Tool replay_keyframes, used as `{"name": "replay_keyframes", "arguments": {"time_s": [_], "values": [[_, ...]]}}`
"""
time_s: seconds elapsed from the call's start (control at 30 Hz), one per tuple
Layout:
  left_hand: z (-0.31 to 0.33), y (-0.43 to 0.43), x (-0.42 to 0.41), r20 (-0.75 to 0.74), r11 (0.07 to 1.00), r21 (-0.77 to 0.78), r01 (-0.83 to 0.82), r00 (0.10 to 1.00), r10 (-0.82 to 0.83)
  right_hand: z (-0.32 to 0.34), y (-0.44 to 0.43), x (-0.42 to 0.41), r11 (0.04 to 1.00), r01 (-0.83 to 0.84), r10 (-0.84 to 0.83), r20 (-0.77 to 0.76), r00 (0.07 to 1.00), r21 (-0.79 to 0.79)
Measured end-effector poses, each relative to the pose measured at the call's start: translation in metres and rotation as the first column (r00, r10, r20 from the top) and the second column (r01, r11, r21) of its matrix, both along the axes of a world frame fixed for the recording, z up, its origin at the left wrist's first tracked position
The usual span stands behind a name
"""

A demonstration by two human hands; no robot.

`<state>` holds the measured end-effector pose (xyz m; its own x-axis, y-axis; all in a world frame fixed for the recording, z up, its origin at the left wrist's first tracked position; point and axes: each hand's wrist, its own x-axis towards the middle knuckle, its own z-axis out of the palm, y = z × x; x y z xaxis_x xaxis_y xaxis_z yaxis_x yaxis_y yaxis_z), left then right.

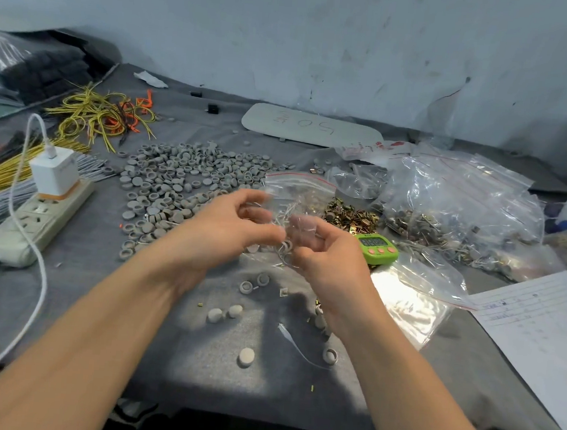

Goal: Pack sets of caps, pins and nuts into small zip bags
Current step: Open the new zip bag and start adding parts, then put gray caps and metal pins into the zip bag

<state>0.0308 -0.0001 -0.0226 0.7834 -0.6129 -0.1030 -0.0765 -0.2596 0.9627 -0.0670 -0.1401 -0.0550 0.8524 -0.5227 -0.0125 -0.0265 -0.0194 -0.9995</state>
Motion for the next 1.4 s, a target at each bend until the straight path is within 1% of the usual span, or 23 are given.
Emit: {"name": "replay_keyframes", "arguments": {"time_s": [0.1, 0.17, 0.2, 0.27, 0.33, 0.4, 0.47, 0.53, 0.6, 0.63, 0.7, 0.73, 0.8, 0.83, 0.9, 1.0, 1.07, 1.1, 1.13, 1.2, 1.27, 1.33, 1.4], "values": [[-0.006, -0.014, -0.012, 0.026, 0.999, -0.037, -0.019, 0.999, 0.02, 0.002, 0.011, -0.002, 0.966, -0.055, 0.067, 0.035, 0.997, -0.254], [-0.008, -0.018, -0.015, 0.056, 0.993, -0.102, -0.064, 0.996, 0.07, 0.001, 0.017, -0.002, 0.931, -0.091, 0.114, 0.043, 0.993, -0.354], [-0.008, -0.019, -0.014, 0.082, 0.988, -0.126, -0.093, 0.991, 0.104, 0.0, 0.018, -0.002, 0.932, -0.096, 0.123, 0.054, 0.991, -0.349], [-0.006, -0.018, -0.012, 0.136, 0.979, -0.149, -0.14, 0.978, 0.16, 0.0, 0.017, -0.001, 0.967, -0.128, 0.149, 0.08, 0.986, -0.218], [-0.003, -0.017, -0.011, 0.166, 0.977, -0.135, -0.164, 0.968, 0.186, 0.004, 0.014, -0.001, 0.978, -0.197, 0.203, 0.101, 0.974, -0.074], [-0.002, -0.015, -0.01, 0.186, 0.977, -0.104, -0.184, 0.962, 0.201, 0.011, 0.008, -0.003, 0.976, -0.215, 0.216, 0.104, 0.971, -0.022], [-0.003, -0.011, -0.007, 0.214, 0.975, -0.078, -0.206, 0.952, 0.219, 0.016, -0.003, -0.004, 0.996, -0.081, 0.084, 0.063, 0.994, -0.047], [-0.002, -0.006, -0.003, 0.285, 0.97, -0.042, -0.24, 0.927, 0.242, 0.019, -0.018, -0.006, 0.972, 0.143, -0.148, -0.01, 0.989, -0.185], [-0.002, 0.0, 0.003, 0.431, 0.963, 0.04, -0.268, 0.874, 0.225, 0.02, -0.033, -0.007, 0.879, 0.275, -0.324, -0.066, 0.944, -0.388], [-0.003, 0.002, 0.006, 0.518, 0.955, 0.098, -0.279, 0.834, 0.191, 0.018, -0.038, -0.007, 0.828, 0.274, -0.364, -0.096, 0.927, -0.49], [-0.007, 0.002, 0.008, 0.655, 0.923, 0.231, -0.309, 0.751, 0.087, 0.014, -0.039, -0.004, 0.744, 0.144, -0.347, -0.192, 0.918, -0.653], [-0.008, 0.001, 0.008, 0.689, 0.899, 0.297, -0.321, 0.724, 0.031, 0.011, -0.036, -0.002, 0.712, 0.054, -0.313, -0.249, 0.917, -0.7], [-0.012, -0.002, 0.005, 0.693, 0.859, 0.408, -0.308, 0.717, -0.073, 0.003, -0.027, 0.005, 0.639, -0.094, -0.261, -0.329, 0.908, -0.764], [-0.015, -0.004, 0.004, 0.679, 0.847, 0.447, -0.287, 0.726, -0.112, 0.0, -0.022, 0.009, 0.58, -0.155, -0.239, -0.349, 0.906, -0.799], [-0.019, -0.007, 0.002, 0.648, 0.849, 0.469, -0.244, 0.749, -0.142, -0.008, -0.015, 0.015, 0.456, -0.246, -0.191, -0.364, 0.912, -0.855], [-0.022, -0.009, 0.001, 0.589, 0.883, 0.438, -0.17, 0.796, -0.139, -0.015, -0.011, 0.021, 0.32, -0.27, -0.167, -0.335, 0.927, -0.908], [-0.022, -0.008, 0.001, 0.545, 0.898, 0.424, -0.12, 0.825, -0.147, -0.016, -0.011, 0.022, 0.279, -0.283, -0.195, -0.343, 0.919, -0.917], [-0.021, -0.008, 0.001, 0.529, 0.903, 0.417, -0.103, 0.835, -0.149, -0.015, -0.011, 0.022, 0.298, -0.272, -0.208, -0.34, 0.917, -0.915], [-0.02, -0.007, 0.001, 0.518, 0.907, 0.412, -0.091, 0.842, -0.151, -0.013, -0.012, 0.021, 0.361, -0.224, -0.219, -0.316, 0.923, -0.905], [-0.018, -0.007, 0.001, 0.5, 0.907, 0.414, -0.071, 0.851, -0.162, -0.008, -0.016, 0.019, 0.551, -0.028, -0.238, -0.189, 0.953, -0.834], [-0.018, -0.007, 0.001, 0.489, 0.908, 0.416, -0.055, 0.855, -0.172, -0.001, -0.02, 0.016, 0.71, 0.136, -0.251, -0.069, 0.966, -0.691], [-0.018, -0.008, 0.0, 0.486, 0.913, 0.406, -0.047, 0.857, -0.172, 0.008, -0.022, 0.01, 0.827, 0.184, -0.221, -0.007, 0.975, -0.531], [-0.017, -0.009, -0.001, 0.489, 0.918, 0.394, -0.041, 0.855, -0.171, 0.016, -0.019, 0.005, 0.895, 0.192, -0.188, 0.048, 0.981, -0.403]]}}
